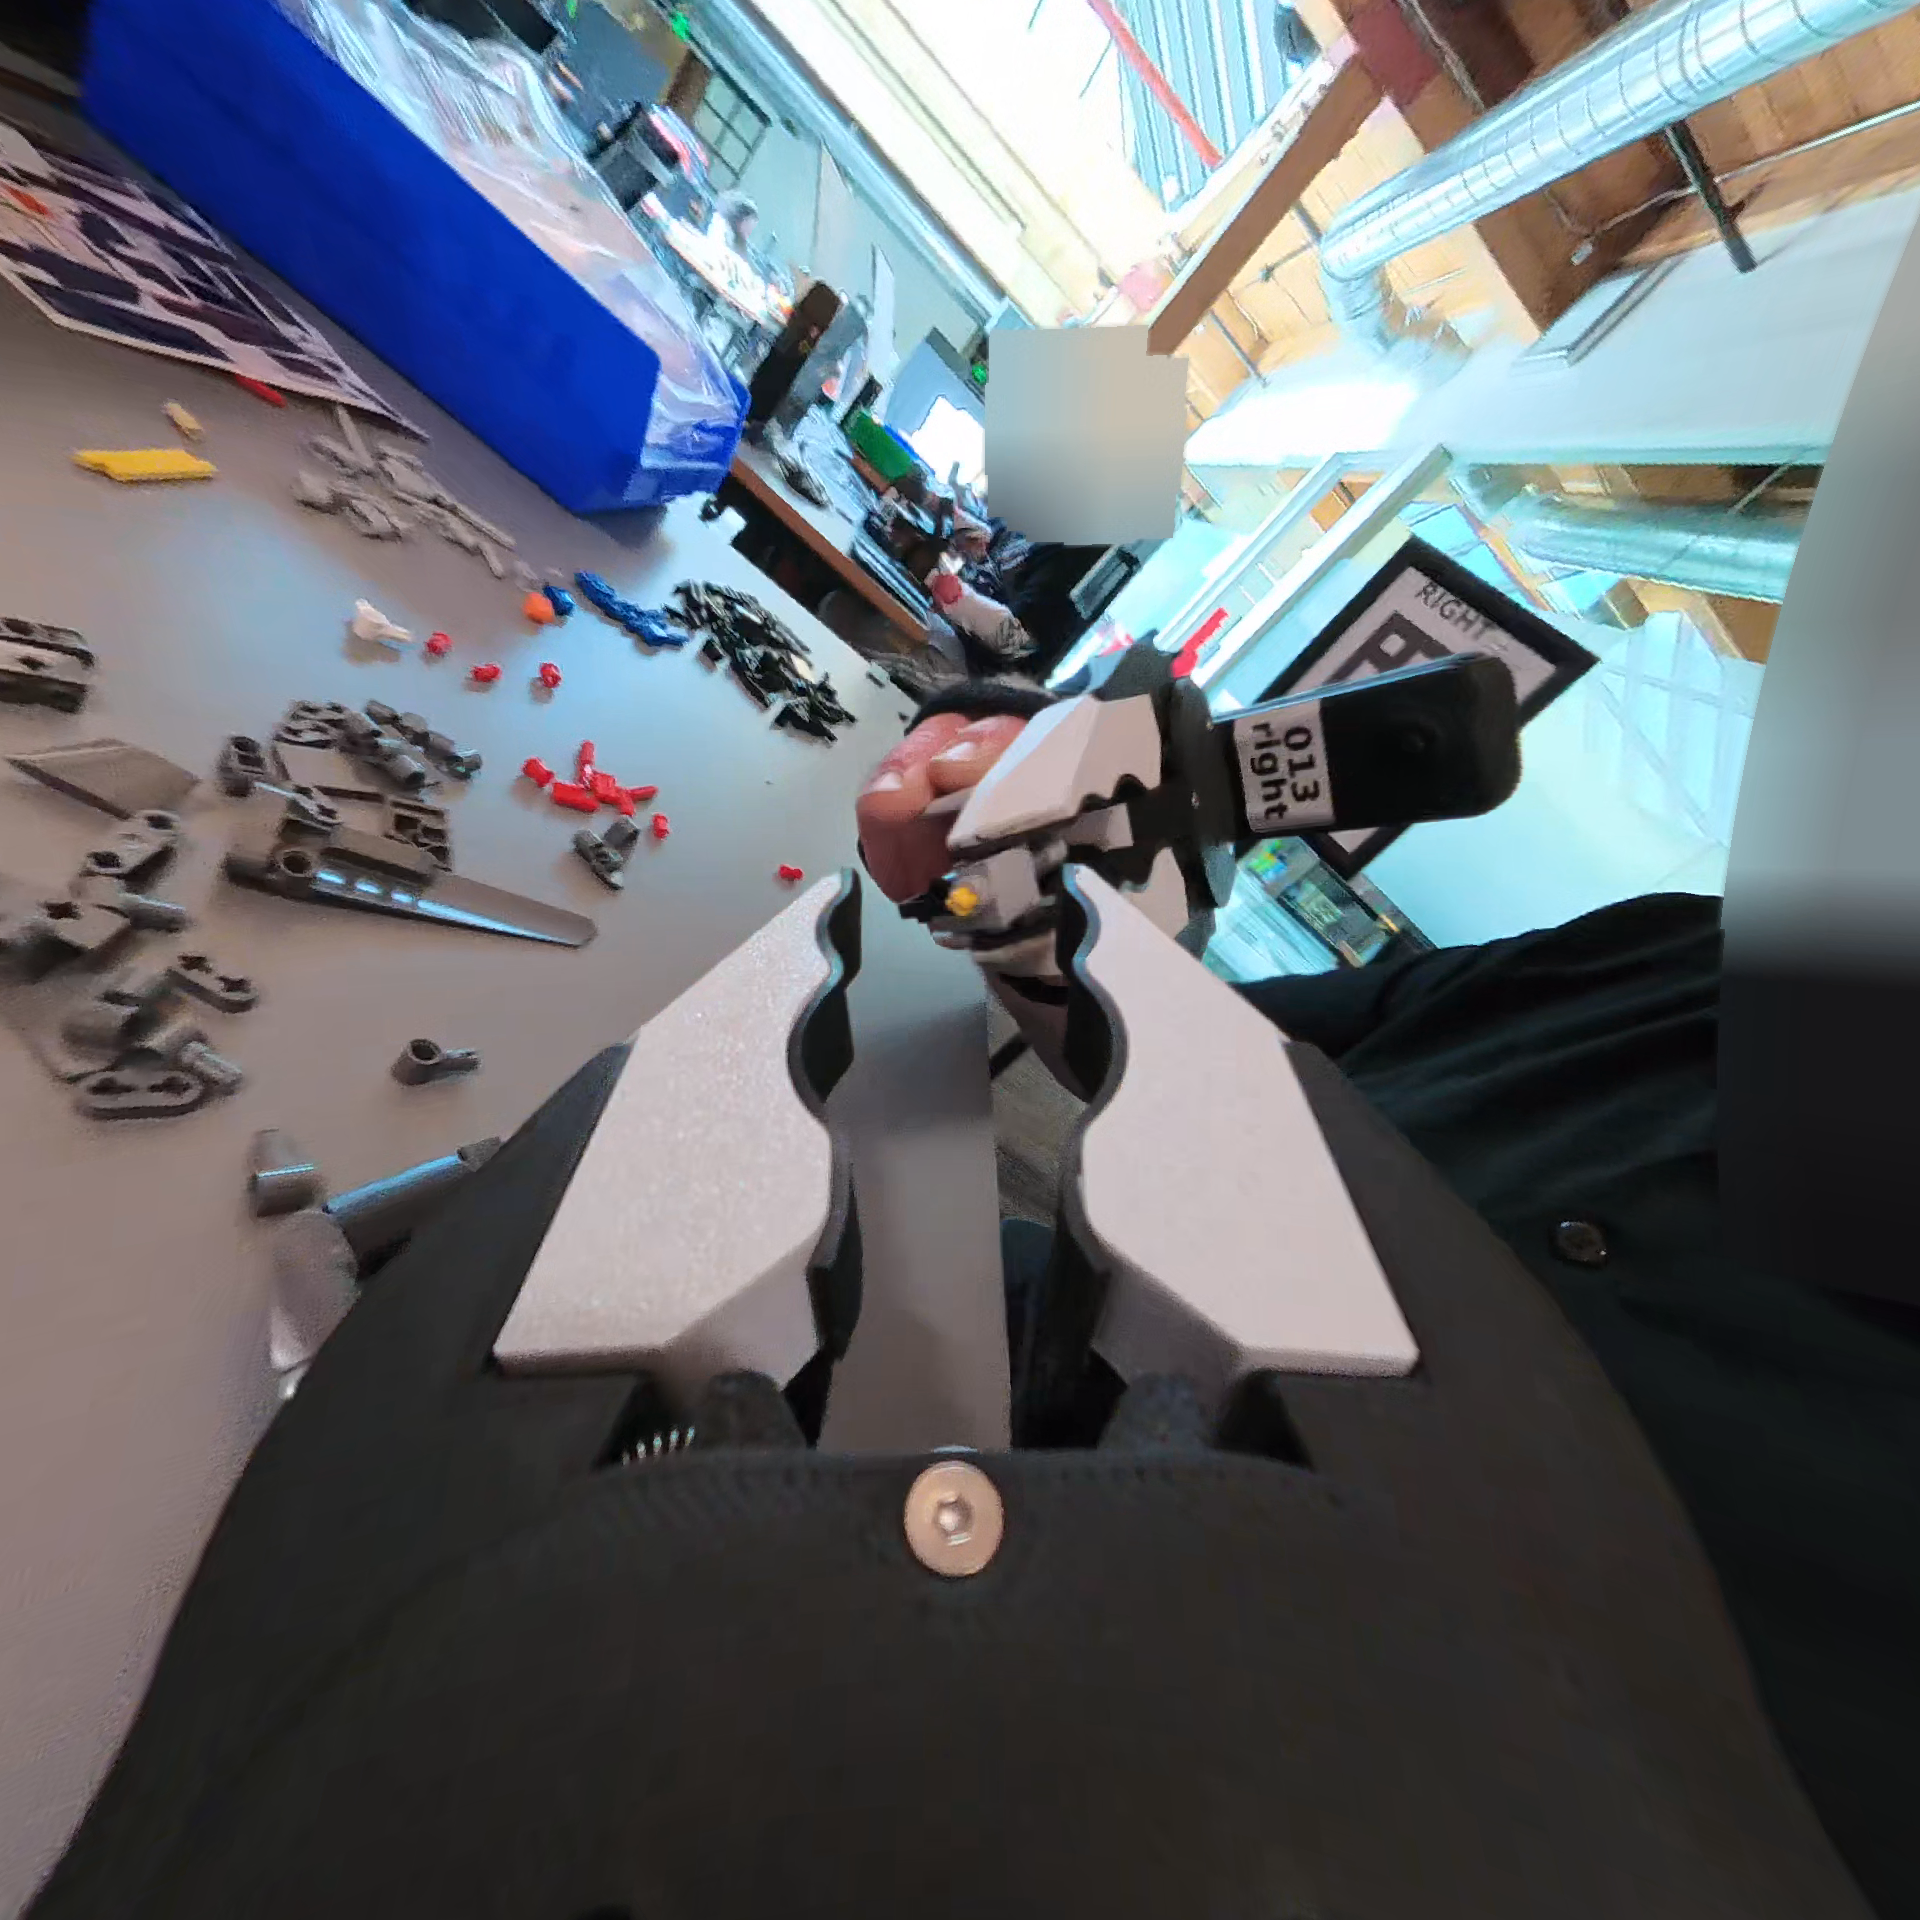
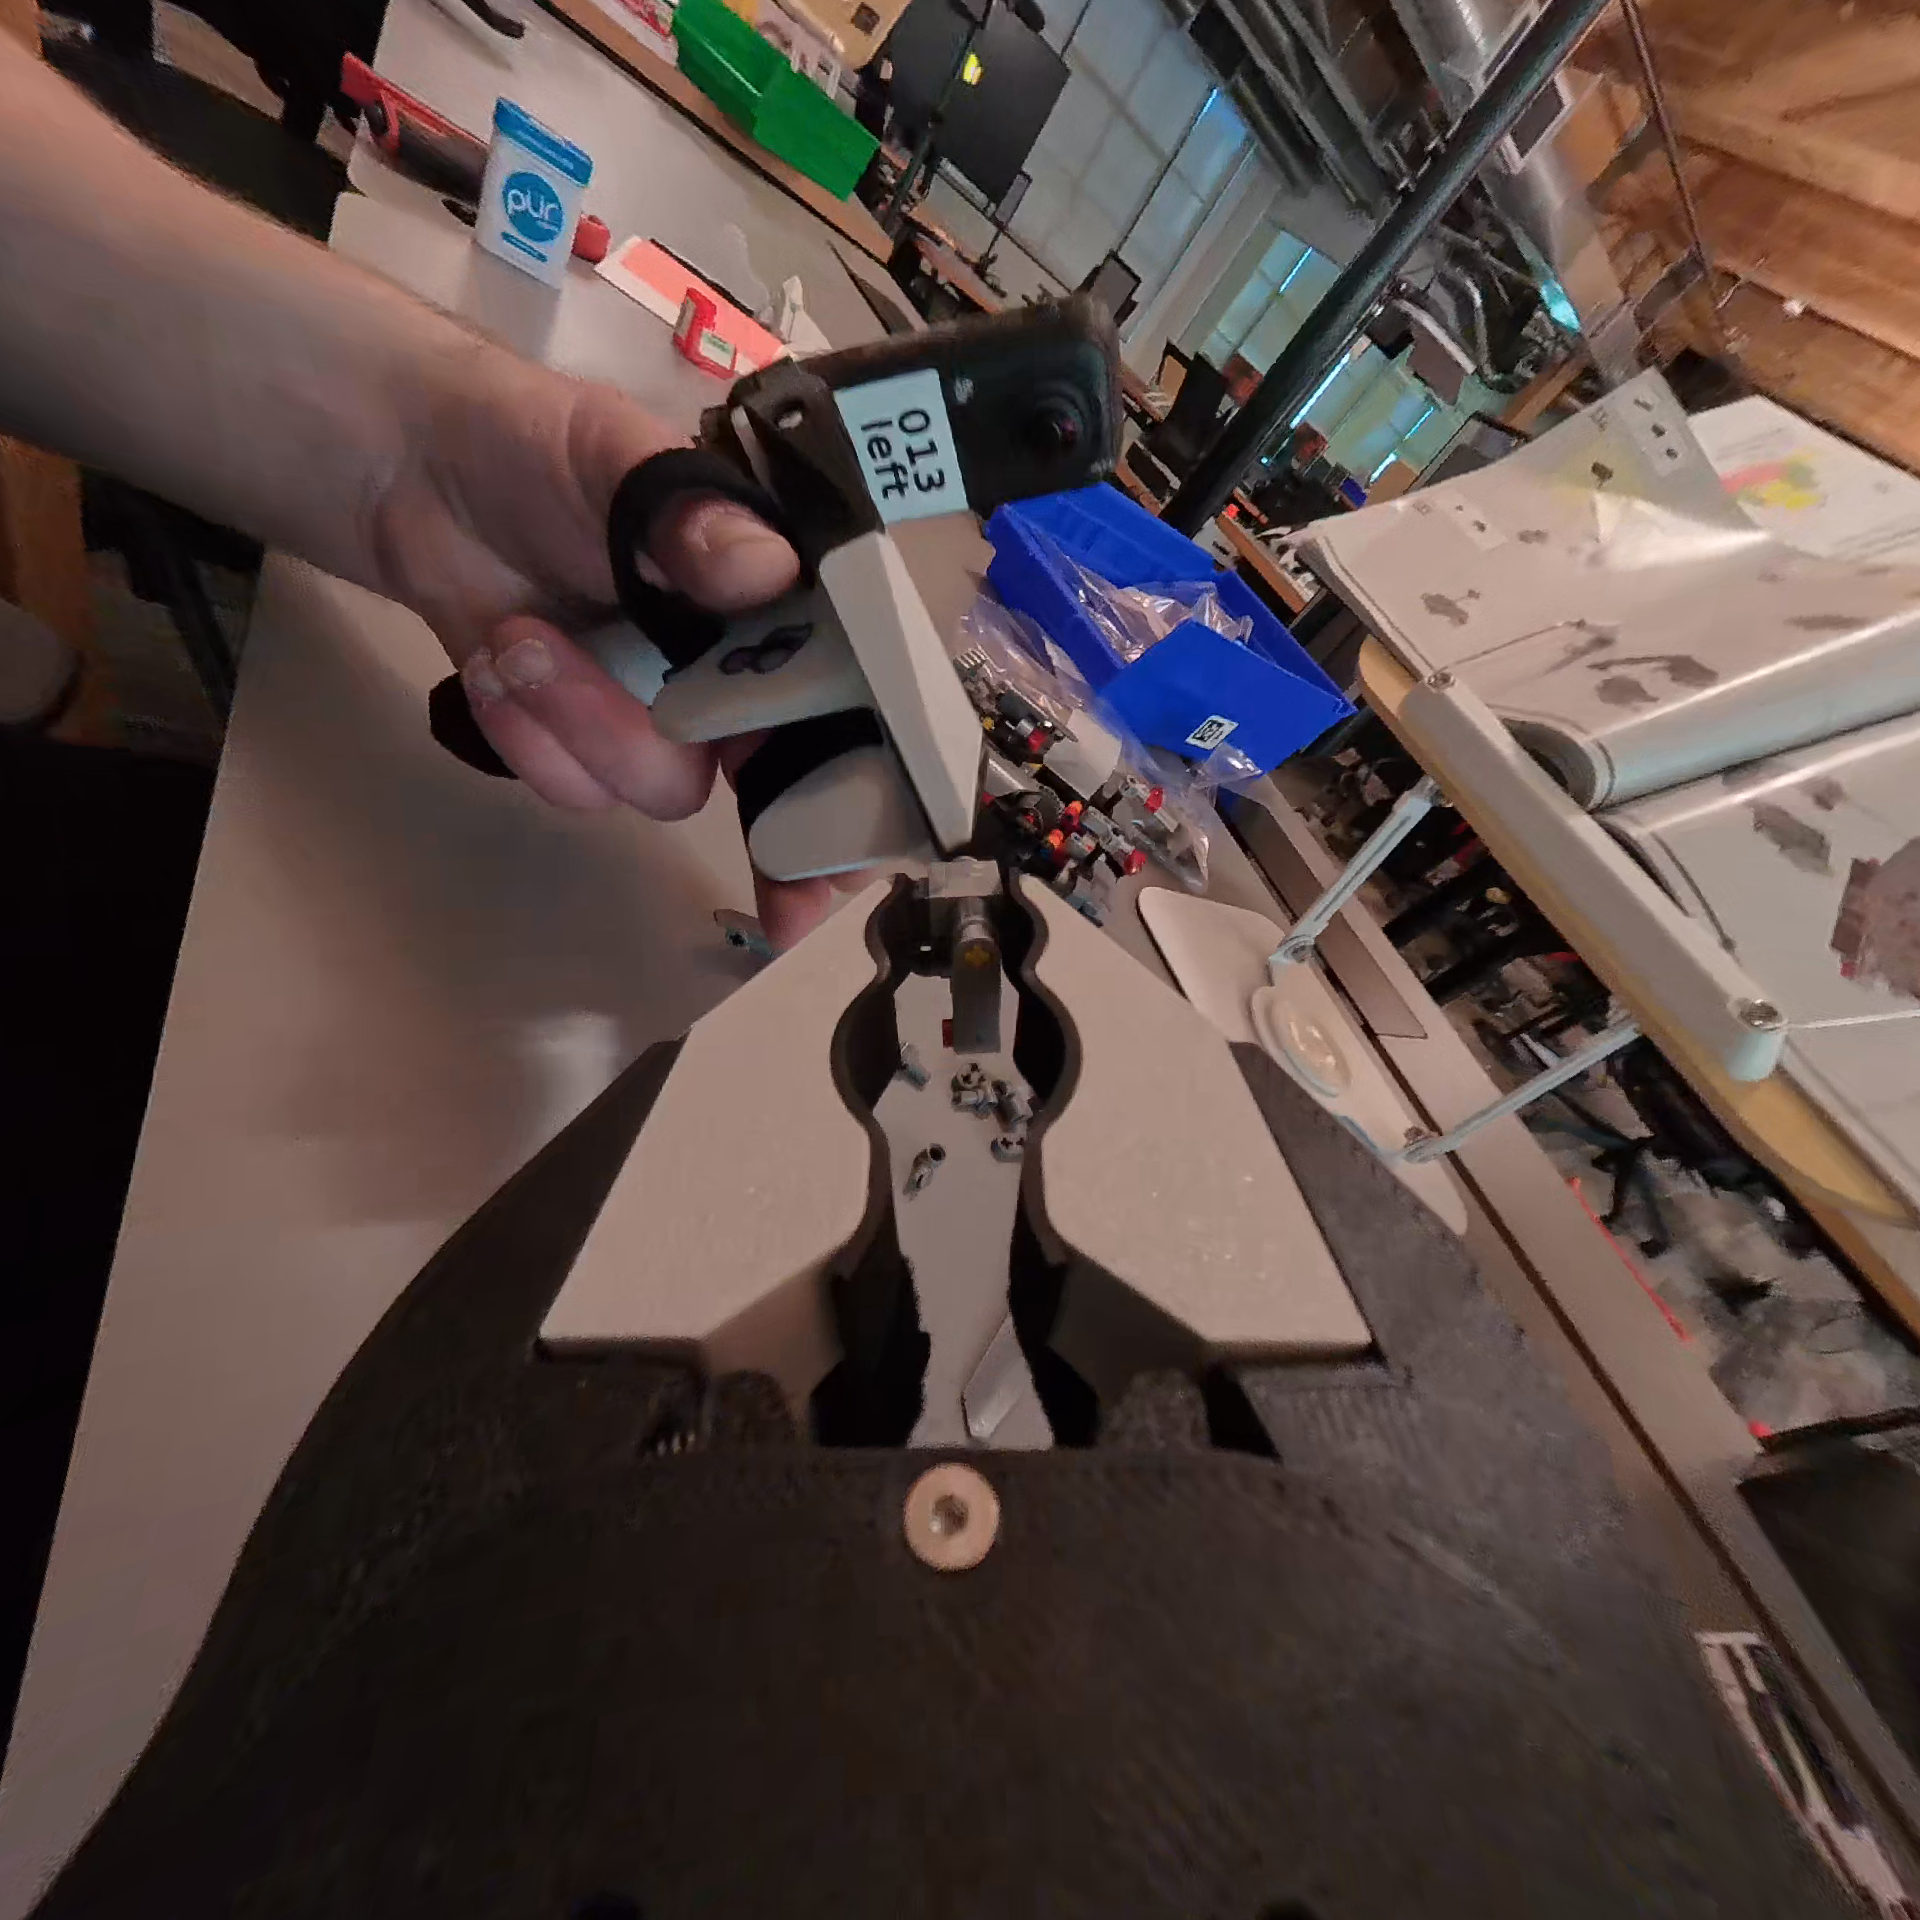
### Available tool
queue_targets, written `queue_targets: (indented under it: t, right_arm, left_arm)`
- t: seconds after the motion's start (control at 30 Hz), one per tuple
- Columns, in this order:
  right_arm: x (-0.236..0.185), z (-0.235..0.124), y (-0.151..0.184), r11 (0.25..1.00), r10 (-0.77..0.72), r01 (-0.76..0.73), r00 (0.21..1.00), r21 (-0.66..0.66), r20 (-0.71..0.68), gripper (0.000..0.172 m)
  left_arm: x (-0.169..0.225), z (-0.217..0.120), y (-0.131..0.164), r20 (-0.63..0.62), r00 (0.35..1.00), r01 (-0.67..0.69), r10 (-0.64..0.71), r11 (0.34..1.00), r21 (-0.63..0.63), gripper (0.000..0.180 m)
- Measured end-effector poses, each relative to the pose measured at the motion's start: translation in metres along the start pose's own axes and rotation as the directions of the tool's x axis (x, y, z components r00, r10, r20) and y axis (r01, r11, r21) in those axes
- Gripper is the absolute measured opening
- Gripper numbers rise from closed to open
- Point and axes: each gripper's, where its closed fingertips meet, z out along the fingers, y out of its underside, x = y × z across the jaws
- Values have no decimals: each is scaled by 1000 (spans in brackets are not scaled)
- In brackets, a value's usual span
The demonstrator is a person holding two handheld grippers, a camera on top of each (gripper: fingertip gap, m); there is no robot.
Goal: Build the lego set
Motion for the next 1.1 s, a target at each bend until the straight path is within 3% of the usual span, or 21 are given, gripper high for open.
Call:
queue_targets:
  t: [0.23, 0.37, 0.57, 0.67, 0.73, 0.83, 0.97, 1.1]
  right_arm:
    - [-6, 0, -9, 993, -118, 118, 993, 15, -26, 14]
    - [-3, 1, -8, 994, -101, 102, 994, 26, -39, 15]
    - [4, -3, -7, 989, -151, 150, 985, -8, -79, 35]
    - [13, -10, -6, 993, -120, 118, 984, -24, -131, 34]
    - [21, -13, -5, 998, -67, 64, 981, -25, -180, 34]
    - [25, -16, -12, 999, 7, 3, 976, 44, -217, 18]
    - [25, -18, -20, 989, 112, -95, 981, 116, -156, 16]
    - [20, -19, -22, 991, 88, -79, 993, 108, -82, 12]
  left_arm:
    - [11, 8, 7, -124, 991, 50, -54, 998, -35, 26]
    - [9, 8, 4, -122, 992, 36, -38, 999, -18, 25]
    - [0, 3, -8, -69, 997, 27, -24, 999, 41, 25]
    - [-1, -2, -19, -76, 996, 45, -37, 992, 114, 25]
    - [7, -4, -25, -152, 985, 101, -75, 980, 171, 25]
    - [15, -5, -26, -237, 965, 166, -110, 958, 232, 25]
    - [18, -3, -23, -277, 954, 187, -117, 952, 241, 25]
    - [23, 1, -18, -302, 946, 179, -114, 964, 197, 25]
